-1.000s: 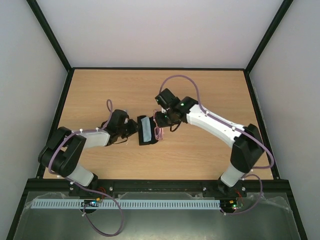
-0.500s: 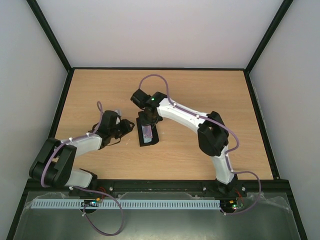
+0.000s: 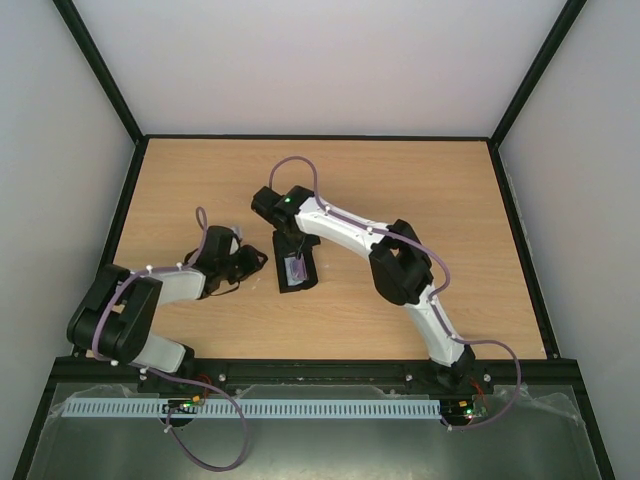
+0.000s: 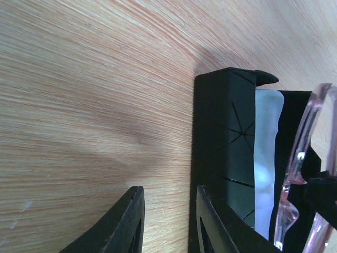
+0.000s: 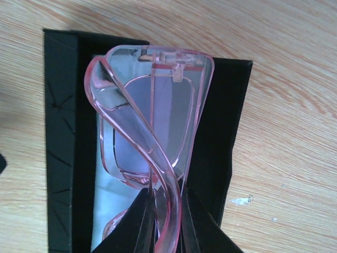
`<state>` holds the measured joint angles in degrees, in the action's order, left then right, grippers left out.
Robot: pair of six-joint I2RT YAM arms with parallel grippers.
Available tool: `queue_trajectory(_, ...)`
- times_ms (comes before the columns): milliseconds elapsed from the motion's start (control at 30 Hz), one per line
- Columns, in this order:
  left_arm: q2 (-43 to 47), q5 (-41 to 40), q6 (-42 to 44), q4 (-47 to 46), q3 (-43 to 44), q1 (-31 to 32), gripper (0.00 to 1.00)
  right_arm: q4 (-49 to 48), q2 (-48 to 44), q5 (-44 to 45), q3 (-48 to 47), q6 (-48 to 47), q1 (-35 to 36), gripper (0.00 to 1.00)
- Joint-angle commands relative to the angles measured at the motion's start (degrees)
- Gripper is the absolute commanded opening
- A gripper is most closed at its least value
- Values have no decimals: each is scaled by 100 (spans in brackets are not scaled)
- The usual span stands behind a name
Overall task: Organize the sunglasses
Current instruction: Place the sunglasses in the sunglasses case.
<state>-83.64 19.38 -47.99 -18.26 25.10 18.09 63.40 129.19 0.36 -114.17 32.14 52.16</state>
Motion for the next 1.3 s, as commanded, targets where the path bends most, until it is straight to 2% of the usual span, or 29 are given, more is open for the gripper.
queue_trajectory(0,-172,118,66,-295,-63,-17,29,385,201,219,-281,-6,37,1)
queue_trajectory(300,-512,194,44,-540,-11,-15,28,493,556,131,-703,-57,32,1)
queue_trajectory(1267,-978,369,-104,-962,140,65,26,670,1053,-69,-942,-164,141,2)
